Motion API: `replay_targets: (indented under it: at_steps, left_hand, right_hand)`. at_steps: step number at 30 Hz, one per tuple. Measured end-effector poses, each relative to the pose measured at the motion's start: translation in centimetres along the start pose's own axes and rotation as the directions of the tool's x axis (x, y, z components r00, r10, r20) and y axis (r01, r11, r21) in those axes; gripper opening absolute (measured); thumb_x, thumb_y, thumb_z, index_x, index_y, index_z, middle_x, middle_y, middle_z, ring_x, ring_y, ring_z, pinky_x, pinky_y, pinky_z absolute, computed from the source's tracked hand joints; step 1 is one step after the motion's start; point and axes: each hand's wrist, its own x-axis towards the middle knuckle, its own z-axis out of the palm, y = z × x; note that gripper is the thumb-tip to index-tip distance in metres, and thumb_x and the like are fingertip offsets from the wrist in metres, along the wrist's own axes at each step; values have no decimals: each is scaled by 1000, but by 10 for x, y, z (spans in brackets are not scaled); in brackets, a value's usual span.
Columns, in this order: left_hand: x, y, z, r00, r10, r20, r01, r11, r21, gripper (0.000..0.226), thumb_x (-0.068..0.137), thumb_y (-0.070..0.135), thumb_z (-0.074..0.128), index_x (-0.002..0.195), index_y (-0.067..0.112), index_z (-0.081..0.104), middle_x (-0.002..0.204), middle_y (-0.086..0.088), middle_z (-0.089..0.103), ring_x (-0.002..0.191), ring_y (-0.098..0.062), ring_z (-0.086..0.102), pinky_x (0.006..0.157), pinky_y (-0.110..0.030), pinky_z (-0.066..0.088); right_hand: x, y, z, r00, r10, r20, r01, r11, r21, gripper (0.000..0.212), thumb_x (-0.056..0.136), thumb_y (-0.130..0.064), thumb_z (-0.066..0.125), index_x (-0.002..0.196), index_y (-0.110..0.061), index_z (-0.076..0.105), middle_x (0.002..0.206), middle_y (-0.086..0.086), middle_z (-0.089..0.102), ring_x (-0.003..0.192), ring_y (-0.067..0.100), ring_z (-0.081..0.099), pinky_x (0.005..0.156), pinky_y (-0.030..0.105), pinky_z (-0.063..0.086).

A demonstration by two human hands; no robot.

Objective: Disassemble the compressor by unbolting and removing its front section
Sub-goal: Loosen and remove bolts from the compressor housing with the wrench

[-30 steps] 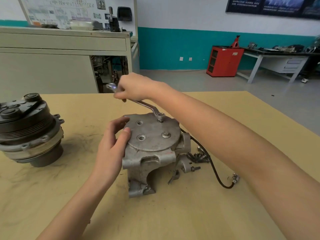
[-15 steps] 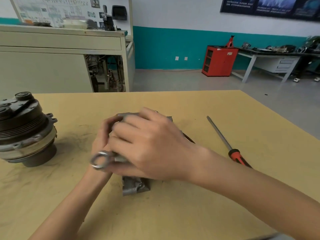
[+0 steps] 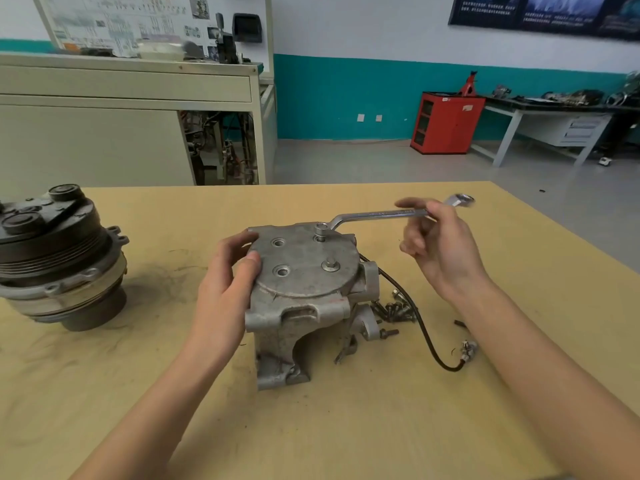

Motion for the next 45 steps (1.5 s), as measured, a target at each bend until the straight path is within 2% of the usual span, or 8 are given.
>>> replay_targets:
  at_steps: [10,17,22,25,28,34,40,45]
  left_hand:
    - [1,0,-1,1000,-21,15,21,1000,-3,24,101,23,44,120,33,54,111,18,59,86,9,61,72,-20,50]
    - [1,0,-3,1000,-3,25,2,1000,28,23,98,31,49,120,34,54,116,18,58,97,8,58,78,-22,46]
    - [-1,4,-3,1000,14,13,-15,998,61,27,84,40,44,109,43,52,120,17,60,115,-7,55,97,-34,45]
    - [0,7,-2,999,-29,-18,30,999,43,16,80,37,46,93,33,55,89,14,66,87,-8,61,77,-29,48]
    - [-1,6,4,1000,-8,-20,13,965,262,20,93,7,52,78,20,48,69,5,47,70,-8,44,58,-18,35]
    - [-3,5,-2,999,27,22,-28,998,52,27,88,30,48,114,29,54,114,7,61,103,-2,59,88,-25,46]
    - [-1,1,-3,1000,-11,24,10,999,41,29,83,45,42,110,46,53,115,22,57,99,10,56,88,-29,49]
    - [-1,4,-1,1000,-2,15,2,999,52,29,83,42,42,110,43,54,115,21,58,105,7,55,92,-29,46]
  right_hand:
    - [118,-5,64,838,506,205,-415,834,-362,18,95,-22,49,82,-15,59,45,-9,33,39,6,28,42,18,29]
    - [108,-23,168,827,420,375,134,501,-855,15,84,-23,65,79,-10,68,56,-3,44,51,11,34,48,22,28]
    - [43,-38,210,658,235,716,728,48,-684,24,92,-35,51,95,-21,70,93,3,65,87,20,60,65,26,40]
    - [-1,-42,200,514,81,854,805,-391,-447,36,101,-37,31,114,-20,60,111,1,62,103,22,58,85,33,34]
    - [-39,-45,178,423,16,906,810,-455,-370,36,103,-26,26,109,-22,60,107,-6,61,99,15,55,87,30,34]
    - [-79,-53,89,308,-393,867,849,-297,-437,37,97,-36,44,82,-16,71,70,1,54,70,18,44,66,32,33]
    - [-78,-27,9,704,-420,573,695,572,-435,36,92,-53,46,95,-26,70,70,-3,48,68,11,42,66,22,32]
    - [-55,-9,-5,937,-299,178,327,931,-159,26,83,-27,50,70,-26,72,61,-11,56,56,9,44,60,22,37]
